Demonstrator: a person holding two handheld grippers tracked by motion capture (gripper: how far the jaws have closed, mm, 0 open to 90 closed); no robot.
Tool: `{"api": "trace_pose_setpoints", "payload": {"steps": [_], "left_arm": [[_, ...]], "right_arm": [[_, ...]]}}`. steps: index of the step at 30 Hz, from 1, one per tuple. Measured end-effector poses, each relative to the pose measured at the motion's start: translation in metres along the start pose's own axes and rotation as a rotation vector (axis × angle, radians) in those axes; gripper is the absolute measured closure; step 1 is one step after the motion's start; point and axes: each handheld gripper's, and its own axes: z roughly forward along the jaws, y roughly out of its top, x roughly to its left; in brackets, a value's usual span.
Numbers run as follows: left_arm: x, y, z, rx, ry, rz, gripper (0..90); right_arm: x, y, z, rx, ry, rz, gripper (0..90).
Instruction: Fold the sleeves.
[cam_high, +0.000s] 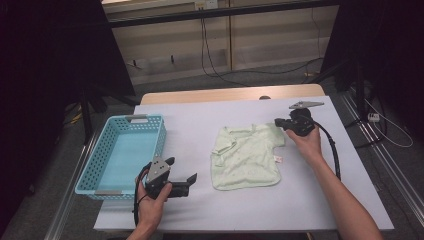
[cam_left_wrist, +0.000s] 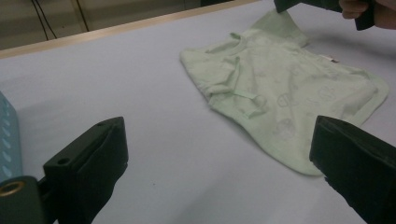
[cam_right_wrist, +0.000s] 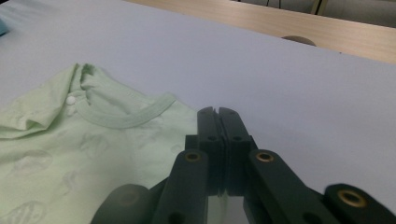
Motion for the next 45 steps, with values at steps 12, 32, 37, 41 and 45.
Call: {"api": "trace_pose_setpoints", "payload": {"steps": [12, 32, 37, 41, 45], "left_arm": [[0.001, 0.000, -0.001, 0.008, 0.015, -0.004, 4.8], [0.000, -0.001, 0.002, 0.025, 0.010, 0.002, 4.8], [0.000, -0.001, 0.003, 0.028, 0.009, 0.001, 4.8], [-0.001, -0.001, 0.004, 0.028, 0.006, 0.000, 4.8], [0.000, -0.001, 0.003, 0.032, 0.008, 0.001, 4.8]], "right_arm": [[0.017, 0.002, 0.005, 0.004, 0.053, -0.027, 89.3], [0.038, 0.008, 0.021, 0.001, 0.104, -0.032, 89.2], [0.042, 0.007, 0.027, 0.020, 0.108, -0.040, 89.3], [0.045, 0.007, 0.033, 0.025, 0.107, -0.043, 89.2], [0.048, 0.004, 0.039, 0.045, 0.108, -0.054, 89.2]]}}
